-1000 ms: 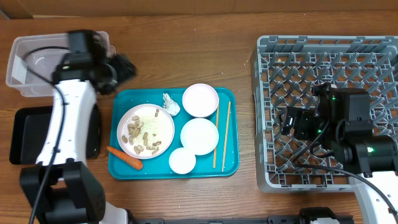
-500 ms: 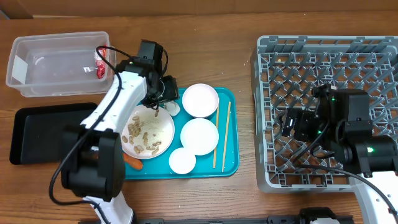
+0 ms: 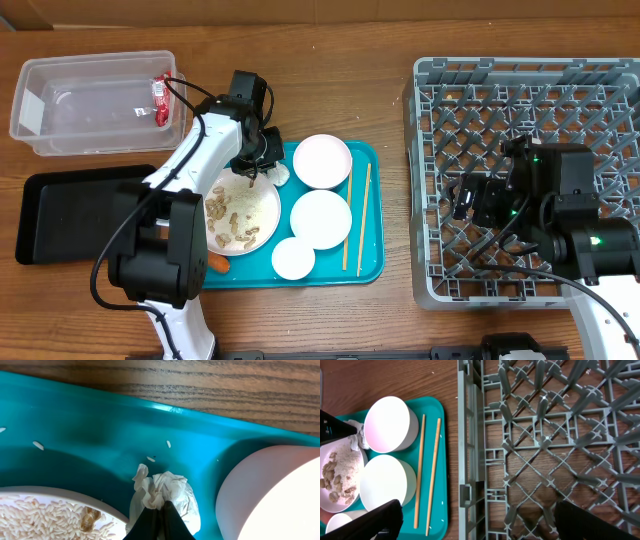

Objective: Sort waste into correct bins and load items into the dishwasher
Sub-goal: 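Grasp the crumpled white tissue with the left gripper, then drop the tissue into the clear bin with the left gripper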

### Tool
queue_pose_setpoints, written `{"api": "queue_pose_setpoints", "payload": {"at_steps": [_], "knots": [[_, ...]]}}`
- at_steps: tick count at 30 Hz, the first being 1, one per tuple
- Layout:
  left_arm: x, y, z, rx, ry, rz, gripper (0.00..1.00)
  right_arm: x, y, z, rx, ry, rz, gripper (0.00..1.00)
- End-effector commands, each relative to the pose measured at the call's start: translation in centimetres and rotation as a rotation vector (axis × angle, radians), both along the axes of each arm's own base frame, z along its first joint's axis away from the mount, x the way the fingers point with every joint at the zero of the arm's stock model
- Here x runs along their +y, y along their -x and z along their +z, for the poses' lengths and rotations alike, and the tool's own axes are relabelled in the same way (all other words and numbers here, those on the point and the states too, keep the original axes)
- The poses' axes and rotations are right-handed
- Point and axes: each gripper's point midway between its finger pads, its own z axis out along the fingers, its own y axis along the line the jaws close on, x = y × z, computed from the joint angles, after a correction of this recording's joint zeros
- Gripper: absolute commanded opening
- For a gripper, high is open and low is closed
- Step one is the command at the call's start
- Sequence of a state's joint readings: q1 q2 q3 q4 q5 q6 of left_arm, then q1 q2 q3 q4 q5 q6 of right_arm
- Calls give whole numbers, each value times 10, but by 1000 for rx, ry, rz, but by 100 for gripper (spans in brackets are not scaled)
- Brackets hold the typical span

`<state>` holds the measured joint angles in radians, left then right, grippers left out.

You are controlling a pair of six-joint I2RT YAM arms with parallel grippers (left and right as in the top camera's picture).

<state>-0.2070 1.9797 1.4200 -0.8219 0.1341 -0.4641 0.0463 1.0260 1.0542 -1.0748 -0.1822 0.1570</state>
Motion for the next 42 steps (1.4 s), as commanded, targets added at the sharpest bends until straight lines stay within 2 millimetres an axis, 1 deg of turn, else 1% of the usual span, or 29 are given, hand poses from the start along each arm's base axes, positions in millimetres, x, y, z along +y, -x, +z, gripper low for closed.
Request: {"api": "queue_pose_setpoints", "payload": {"at_steps": [1,3,4,6,7,9,10,12,13,16,17,18,19,20,21,24,25,27,28,29,31,33,34,35,36,38,39,42], "knots": [[10,-16,22,-56,-1,23,4,-2,-3,6,-15,4,-5,100],[20,-28,48,-94,4,50,4,-2,-3,6,-14,8,-8,100],[31,-37,69,-124,7,76,4,-3,-3,6,-13,13,-10,100],[59,-53,110,-201,9,133,4,-3,-3,6,-14,14,-12,100],[68,-58,120,-225,9,147,4,-3,-3,6,-14,14,-12,100],[101,-73,148,-302,-2,219,4,-3,-2,6,-13,14,-12,100],[116,-77,154,-325,-19,249,4,-3,-2,6,-13,14,-12,100],[156,-85,162,-376,-61,331,4,-3,-3,6,-13,14,-12,100],[167,-86,163,-388,-68,354,4,-3,-2,6,-13,14,-12,100],[212,-92,167,-437,-99,443,4,-3,-3,6,-13,14,-12,100],[222,-93,167,-450,-107,461,8,-3,-3,6,-13,14,-12,100],[229,-93,169,-458,-116,475,16,-3,-3,6,-13,14,-12,100],[238,-92,169,-461,-136,493,28,-3,-3,6,-13,14,-12,100],[242,-91,170,-463,-144,501,42,-3,-3,6,-14,14,-12,100],[246,-91,170,-466,-152,509,52,-3,-3,6,-14,14,-12,100],[245,-88,168,-451,-149,508,51,-3,-3,6,-14,14,-12,100],[241,-85,165,-433,-143,501,51,-3,-3,6,-14,14,-12,100],[223,-74,156,-360,-87,470,48,-3,-3,6,-13,14,-12,100],[213,-63,149,-304,-49,454,47,-3,-3,6,-13,14,-12,100],[201,-49,141,-227,-15,439,47,-3,-3,6,-13,13,-11,100],[185,-20,130,-94,0,400,51,-3,-3,6,-17,13,-12,100],[174,6,124,17,-2,354,55,-3,-6,8,-29,12,-11,100],[169,14,123,54,-2,332,56,-3,-7,9,-33,12,-11,100],[162,28,122,108,-4,286,57,-3,-9,10,-44,11,-11,100],[157,36,121,141,-5,254,58,-3,-10,11,-49,11,-11,100],[147,50,121,197,-6,190,59,4,-12,12,-52,-24,13,99],[143,55,122,213,-6,154,59,8,-12,11,-47,-39,24,97],[134,66,125,246,-12,104,59,14,-9,13,-18,-69,46,94]]}}
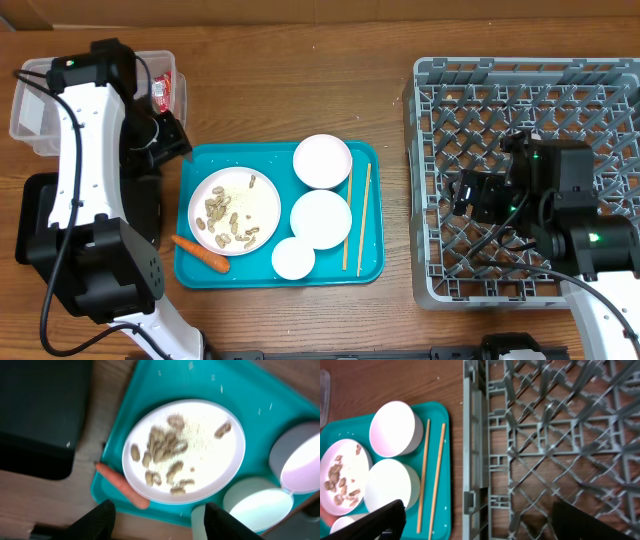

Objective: Sort waste into correct bins and load items into the dishwasher
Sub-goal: 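Drop the tissue into the clear bin with the left gripper, then grasp the small white cup on the tray with the left gripper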

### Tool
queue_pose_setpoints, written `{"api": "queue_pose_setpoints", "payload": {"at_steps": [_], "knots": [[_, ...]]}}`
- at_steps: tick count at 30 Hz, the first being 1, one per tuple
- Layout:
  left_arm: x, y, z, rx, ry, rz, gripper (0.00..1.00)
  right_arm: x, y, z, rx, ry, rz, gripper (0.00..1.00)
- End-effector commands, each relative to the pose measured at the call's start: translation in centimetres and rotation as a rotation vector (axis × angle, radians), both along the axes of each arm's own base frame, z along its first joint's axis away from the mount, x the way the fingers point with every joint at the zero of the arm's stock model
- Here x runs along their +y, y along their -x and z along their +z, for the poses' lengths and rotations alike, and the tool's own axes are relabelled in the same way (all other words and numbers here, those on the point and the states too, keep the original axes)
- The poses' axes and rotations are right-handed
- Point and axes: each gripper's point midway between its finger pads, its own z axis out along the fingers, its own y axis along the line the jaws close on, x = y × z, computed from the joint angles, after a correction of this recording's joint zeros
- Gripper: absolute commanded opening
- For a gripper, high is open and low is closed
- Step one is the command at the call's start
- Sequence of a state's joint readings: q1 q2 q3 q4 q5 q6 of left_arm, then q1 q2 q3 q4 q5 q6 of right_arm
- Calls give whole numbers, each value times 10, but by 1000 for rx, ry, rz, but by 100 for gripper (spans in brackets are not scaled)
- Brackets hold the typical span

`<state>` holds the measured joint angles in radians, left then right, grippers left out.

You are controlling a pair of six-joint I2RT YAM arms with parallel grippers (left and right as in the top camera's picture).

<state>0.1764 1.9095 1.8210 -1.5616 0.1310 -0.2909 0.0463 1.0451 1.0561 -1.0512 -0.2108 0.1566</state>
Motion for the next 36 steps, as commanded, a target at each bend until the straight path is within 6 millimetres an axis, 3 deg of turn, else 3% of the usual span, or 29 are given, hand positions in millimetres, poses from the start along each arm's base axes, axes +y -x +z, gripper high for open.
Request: {"api": "queue_pose_setpoints", "payload": {"at_steps": [1,4,7,11,13,18,23,26,28,32,34,36], "knots": [[-12,9,7,11,12,-117,59,11,-2,16,-1,-51,39,93],[-21,15,16,2,0,-146,59,21,1,28,5,-46,82,93],[-43,27,33,-51,-8,-214,58,38,-1,41,-12,-48,141,99],[-95,60,44,-112,-5,-364,61,39,-4,42,-17,-41,146,100],[-116,78,33,-88,-1,-421,62,38,-4,41,-19,-32,140,100],[-153,124,-29,59,-16,-532,60,37,-3,40,-13,-28,137,100],[-159,137,-68,80,-24,-539,57,33,-2,38,-4,-11,126,100],[-161,132,-88,42,-18,-538,32,33,-2,38,-4,-11,126,100],[-162,129,-93,22,-15,-538,23,33,-1,38,1,-11,126,100],[-163,128,-93,21,-15,-531,17,32,0,37,6,-8,125,100],[-163,128,-93,20,-15,-531,6,32,0,37,7,-8,125,100],[-162,131,-93,32,-13,-530,4,32,0,36,9,-7,124,100]]}}
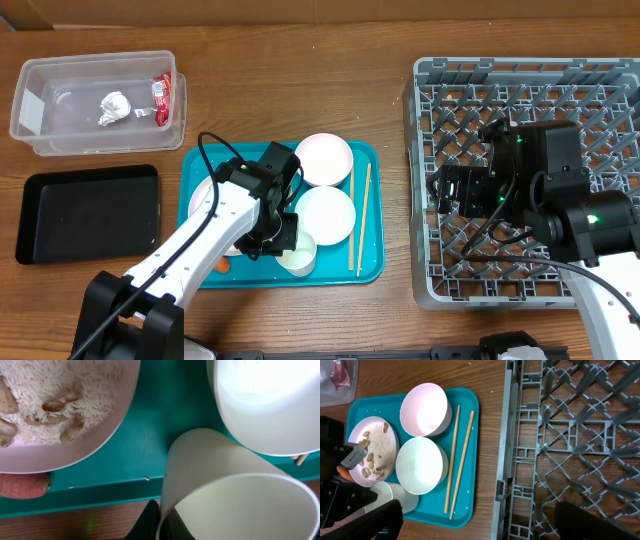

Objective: Sort waste into correct bins and load items into the dishwasher
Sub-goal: 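Grasp the small white cup on the tray with the left gripper, then hand the white cup from the left gripper to the right gripper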

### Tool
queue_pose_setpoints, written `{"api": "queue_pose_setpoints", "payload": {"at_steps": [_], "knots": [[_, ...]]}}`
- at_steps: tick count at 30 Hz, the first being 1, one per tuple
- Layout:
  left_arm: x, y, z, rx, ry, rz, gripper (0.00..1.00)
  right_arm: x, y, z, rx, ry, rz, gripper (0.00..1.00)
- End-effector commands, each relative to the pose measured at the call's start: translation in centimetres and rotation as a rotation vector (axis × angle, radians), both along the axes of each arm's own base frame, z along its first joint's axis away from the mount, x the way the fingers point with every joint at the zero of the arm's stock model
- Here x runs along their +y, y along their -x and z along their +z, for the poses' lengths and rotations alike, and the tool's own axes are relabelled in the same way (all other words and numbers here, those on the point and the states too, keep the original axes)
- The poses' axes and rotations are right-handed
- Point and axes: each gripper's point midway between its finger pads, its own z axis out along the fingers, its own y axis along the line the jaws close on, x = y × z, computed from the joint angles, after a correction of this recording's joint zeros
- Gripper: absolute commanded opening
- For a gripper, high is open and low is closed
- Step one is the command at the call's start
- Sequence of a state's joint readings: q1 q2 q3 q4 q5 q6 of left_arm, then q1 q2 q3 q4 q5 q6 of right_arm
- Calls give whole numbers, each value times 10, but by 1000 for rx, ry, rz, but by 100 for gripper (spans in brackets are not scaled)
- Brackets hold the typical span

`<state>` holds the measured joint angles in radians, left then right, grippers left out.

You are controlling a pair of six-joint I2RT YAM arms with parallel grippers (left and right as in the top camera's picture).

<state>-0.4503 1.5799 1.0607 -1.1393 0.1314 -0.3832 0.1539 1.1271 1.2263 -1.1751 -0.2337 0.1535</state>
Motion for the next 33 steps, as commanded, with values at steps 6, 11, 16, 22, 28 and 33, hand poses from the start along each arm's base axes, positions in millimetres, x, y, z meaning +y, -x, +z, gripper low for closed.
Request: {"api": "queue_pose_setpoints", "payload": {"at_steps": [6,11,16,22,28,33], "knots": [[2,-6,40,41,91,-16,4,-10,-1,5,-16,54,-27,100],[-39,-58,114,-118,525,-34,4,-22,-11,2,-34,118,-77,100],[-102,-88,201,-231,1156,-125,4,28,-30,8,-64,-98,118,100],[-108,-87,227,-213,1311,-160,4,88,-38,70,-321,-390,459,100],[-109,-85,231,-202,1334,-163,4,114,-21,93,-379,-579,691,100],[-105,-90,230,-216,1325,-147,4,105,-33,89,-382,-558,645,100]]}}
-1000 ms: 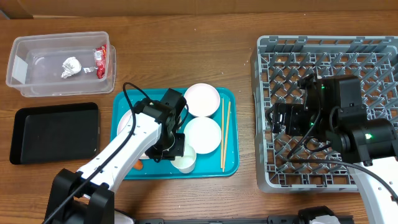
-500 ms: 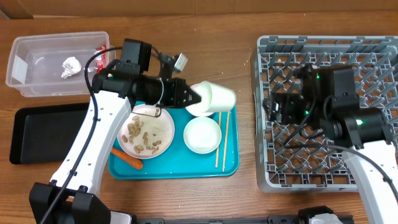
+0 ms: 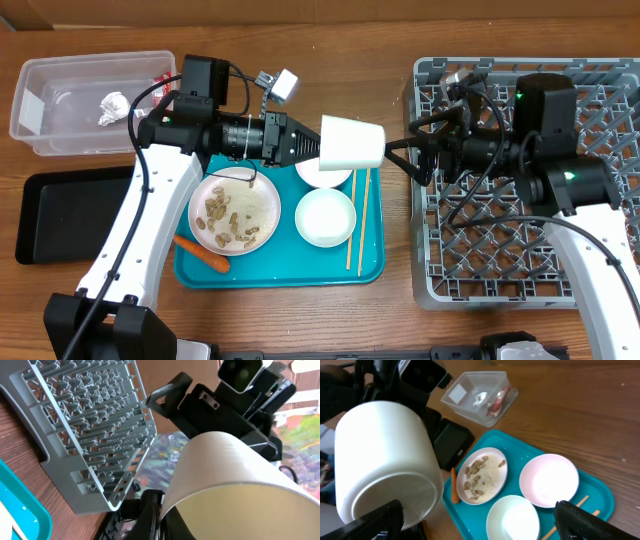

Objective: Sort waste into correct bins and load items into the dishwasher
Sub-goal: 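Hand the white cup from the left gripper to the right gripper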

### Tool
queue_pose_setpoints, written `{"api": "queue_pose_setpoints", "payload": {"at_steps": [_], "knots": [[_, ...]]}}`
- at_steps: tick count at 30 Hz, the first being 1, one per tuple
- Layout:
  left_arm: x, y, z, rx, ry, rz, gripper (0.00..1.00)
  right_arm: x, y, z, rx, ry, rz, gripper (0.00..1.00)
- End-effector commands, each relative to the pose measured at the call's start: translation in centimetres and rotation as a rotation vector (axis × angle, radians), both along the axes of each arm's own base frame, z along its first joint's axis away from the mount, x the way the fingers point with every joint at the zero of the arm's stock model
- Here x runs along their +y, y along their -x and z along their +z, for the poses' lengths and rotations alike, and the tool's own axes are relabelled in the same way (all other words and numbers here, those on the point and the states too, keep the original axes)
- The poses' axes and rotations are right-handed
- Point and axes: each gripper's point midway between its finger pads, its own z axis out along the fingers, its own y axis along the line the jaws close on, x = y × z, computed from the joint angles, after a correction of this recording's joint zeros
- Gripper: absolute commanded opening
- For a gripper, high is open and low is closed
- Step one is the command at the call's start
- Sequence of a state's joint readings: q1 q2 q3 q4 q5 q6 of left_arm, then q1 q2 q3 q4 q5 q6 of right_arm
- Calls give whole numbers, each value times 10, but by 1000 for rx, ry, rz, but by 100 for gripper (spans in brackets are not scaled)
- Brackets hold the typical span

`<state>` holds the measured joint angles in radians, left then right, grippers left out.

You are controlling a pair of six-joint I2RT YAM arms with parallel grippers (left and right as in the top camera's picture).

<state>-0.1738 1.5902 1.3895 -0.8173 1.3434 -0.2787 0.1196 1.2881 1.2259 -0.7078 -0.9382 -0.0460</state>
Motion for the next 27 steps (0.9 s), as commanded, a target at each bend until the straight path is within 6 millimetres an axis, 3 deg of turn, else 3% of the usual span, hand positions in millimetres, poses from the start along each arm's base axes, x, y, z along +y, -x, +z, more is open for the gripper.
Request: {"api": "queue_pose_setpoints", "payload": {"at_steps": [1,4,10,16,22,27], "knots": [[-5,0,1,4,-3,-10,4,2,8,21,-37,-72,67,100],[-2,-6,-5,-2,-38,18,4,-9,6,27,-36,-108,60,100],[-2,-11,-6,-11,-53,38,4,-12,26,49,-100,-228,200,100],[-7,-2,8,3,24,-16,4,-2,24,36,-78,-191,199,100],[-19,7,9,1,33,-61,4,7,16,19,-15,-195,222,100],[-30,12,4,-14,-1,-74,4,16,24,26,-28,-234,287,100]]}}
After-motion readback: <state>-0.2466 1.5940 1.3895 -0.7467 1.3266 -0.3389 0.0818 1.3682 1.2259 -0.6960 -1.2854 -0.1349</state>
